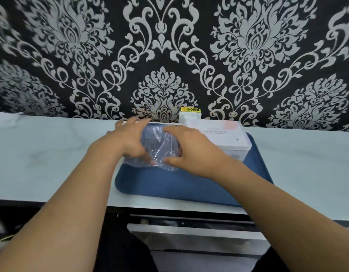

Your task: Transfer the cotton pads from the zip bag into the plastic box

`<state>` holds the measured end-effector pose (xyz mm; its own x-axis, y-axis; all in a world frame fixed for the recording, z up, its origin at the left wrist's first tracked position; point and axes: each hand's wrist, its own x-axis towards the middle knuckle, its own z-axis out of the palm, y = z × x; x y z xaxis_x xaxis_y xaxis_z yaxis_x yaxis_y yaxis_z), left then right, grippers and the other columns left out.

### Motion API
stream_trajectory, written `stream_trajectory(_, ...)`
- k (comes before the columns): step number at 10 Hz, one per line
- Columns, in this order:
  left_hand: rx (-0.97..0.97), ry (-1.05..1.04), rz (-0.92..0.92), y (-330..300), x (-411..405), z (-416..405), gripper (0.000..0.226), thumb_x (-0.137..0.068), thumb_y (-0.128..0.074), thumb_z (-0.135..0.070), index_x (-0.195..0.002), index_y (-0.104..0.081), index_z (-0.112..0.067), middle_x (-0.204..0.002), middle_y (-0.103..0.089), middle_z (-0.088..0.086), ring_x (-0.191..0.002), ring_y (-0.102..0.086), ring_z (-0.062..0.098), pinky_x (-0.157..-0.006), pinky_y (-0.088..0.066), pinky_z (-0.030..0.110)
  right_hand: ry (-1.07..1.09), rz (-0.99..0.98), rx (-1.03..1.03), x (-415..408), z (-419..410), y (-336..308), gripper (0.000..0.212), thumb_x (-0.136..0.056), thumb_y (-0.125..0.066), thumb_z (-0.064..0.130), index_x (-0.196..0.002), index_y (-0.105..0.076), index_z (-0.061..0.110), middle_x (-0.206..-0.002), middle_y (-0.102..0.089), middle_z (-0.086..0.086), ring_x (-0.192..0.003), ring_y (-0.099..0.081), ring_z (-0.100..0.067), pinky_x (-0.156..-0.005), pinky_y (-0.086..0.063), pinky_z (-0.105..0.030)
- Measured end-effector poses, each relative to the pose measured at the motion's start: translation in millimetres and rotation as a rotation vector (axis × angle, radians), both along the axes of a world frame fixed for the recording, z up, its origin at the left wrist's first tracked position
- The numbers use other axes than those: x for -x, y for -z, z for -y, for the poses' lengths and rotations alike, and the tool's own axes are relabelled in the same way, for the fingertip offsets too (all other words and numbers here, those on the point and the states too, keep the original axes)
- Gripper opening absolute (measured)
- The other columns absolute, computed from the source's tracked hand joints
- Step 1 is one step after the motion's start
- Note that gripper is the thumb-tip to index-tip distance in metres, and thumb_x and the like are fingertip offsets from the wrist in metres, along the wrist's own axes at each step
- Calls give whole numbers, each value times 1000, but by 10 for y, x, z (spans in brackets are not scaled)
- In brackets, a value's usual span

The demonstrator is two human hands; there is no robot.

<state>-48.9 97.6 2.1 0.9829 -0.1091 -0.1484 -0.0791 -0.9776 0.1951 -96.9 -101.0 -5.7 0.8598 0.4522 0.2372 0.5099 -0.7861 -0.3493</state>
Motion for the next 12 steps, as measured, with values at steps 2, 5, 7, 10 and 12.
stream_trajectory(2,367,-128,229,95,99,-283,14,-80,-75,-13,-68,-68,-19,-75,-67,4,-80,-66,30,-68,-51,35,108,9,16,-136,-574,126,51,-87,-66,34,-134,-49,20,-120,-61,-11,-106,-61,-31,-88,-52,-43)
stream_trajectory(5,382,-421,452,38,1338,-2284,21,-83,-70,-25,-101,-73,-12,-106,-62,10,-89,-61,23,-80,-46,26,-217,-487,-365,212,-2665,-334,18,-95,-63,22,-79,-64,14,-86,-65,-8,-77,-64,-26,-67,-61,-38)
stream_trajectory(7,428,-729,428,1085,2480,-3028,19,-83,-79,-24,-96,-74,-11,-86,-68,2,-81,-61,19,-71,-42,28,-198,-533,123,748,-3802,883,21,-82,-68,27,-80,-67,6,-85,-66,-9,-88,-68,-27,-66,-50,-27)
stream_trajectory(10,486,-703,201,2222,2690,-3127,48,-83,-79,-30,-126,-67,-12,-120,-70,2,-111,-65,22,-92,-45,22,-78,-865,-131,1013,-3829,1962,43,-83,-72,20,-123,-59,15,-115,-68,-6,-108,-65,-28,-94,-54,-41)
stream_trajectory(12,507,-699,276,2045,2524,-3174,51,-84,-77,-31,-130,-62,-14,-115,-69,3,-103,-65,19,-82,-41,23,-162,-830,-134,835,-3654,1586,37,-87,-72,12,-124,-64,10,-123,-65,-9,-100,-64,-19,-81,-55,-32)
